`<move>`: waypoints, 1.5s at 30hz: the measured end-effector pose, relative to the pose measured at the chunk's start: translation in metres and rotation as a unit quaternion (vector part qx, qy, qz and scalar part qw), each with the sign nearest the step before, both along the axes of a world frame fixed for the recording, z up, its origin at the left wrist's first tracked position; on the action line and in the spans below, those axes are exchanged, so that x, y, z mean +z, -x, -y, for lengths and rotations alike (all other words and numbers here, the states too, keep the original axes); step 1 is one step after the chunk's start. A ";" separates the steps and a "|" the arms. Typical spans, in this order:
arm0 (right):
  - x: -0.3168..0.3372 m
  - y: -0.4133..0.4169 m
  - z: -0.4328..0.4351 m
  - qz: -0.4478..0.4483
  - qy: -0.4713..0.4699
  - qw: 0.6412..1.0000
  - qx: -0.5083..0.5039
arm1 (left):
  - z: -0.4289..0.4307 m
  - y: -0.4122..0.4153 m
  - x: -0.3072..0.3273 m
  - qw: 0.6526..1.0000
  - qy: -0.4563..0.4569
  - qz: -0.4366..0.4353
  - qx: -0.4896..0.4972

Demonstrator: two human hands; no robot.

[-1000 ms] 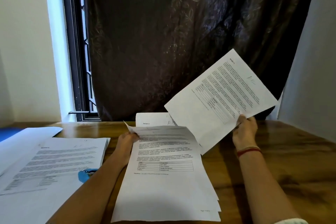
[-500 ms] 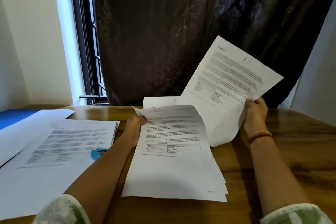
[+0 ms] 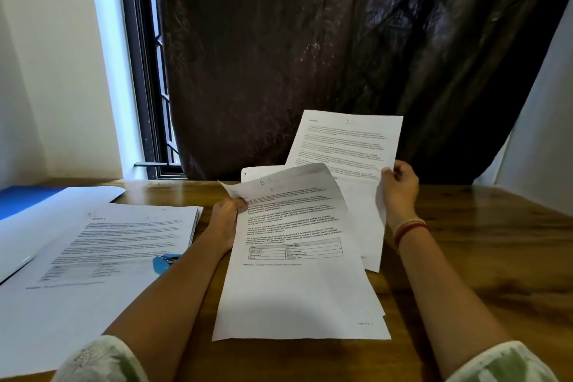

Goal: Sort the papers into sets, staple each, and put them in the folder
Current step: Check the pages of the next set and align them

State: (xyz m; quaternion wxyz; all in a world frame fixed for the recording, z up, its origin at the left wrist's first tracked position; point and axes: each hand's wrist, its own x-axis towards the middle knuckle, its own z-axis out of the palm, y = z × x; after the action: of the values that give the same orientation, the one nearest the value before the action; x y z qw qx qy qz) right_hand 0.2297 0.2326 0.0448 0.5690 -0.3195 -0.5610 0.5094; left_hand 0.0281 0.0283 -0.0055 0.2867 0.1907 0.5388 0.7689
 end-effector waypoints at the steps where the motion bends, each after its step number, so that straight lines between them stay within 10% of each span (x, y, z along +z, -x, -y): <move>1: -0.002 0.000 -0.001 0.031 -0.001 0.999 -0.009 | -0.001 0.001 0.000 1.000 0.004 0.002 0.001; 22: -0.017 -0.017 0.000 0.265 0.076 0.924 0.265 | 0.001 0.001 -0.006 0.999 0.003 -0.033 0.035; 33: -0.030 -0.003 0.002 0.287 0.089 0.900 0.317 | 0.002 -0.004 -0.004 0.998 0.016 -0.031 0.058; 39: -0.040 0.008 -0.002 0.178 0.103 0.959 0.195 | 0.000 -0.004 -0.003 0.994 0.048 -0.047 0.085; 45: -0.055 0.028 0.011 0.174 0.031 0.925 0.336 | -0.002 0.000 -0.005 0.995 0.042 -0.031 0.080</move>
State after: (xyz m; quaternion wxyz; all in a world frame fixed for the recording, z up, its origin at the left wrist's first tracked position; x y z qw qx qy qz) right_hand 0.2019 0.2215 -0.0107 0.2476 -0.2128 -0.7099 0.6241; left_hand 0.0276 0.0304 -0.0100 0.2155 0.1584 0.5924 0.7599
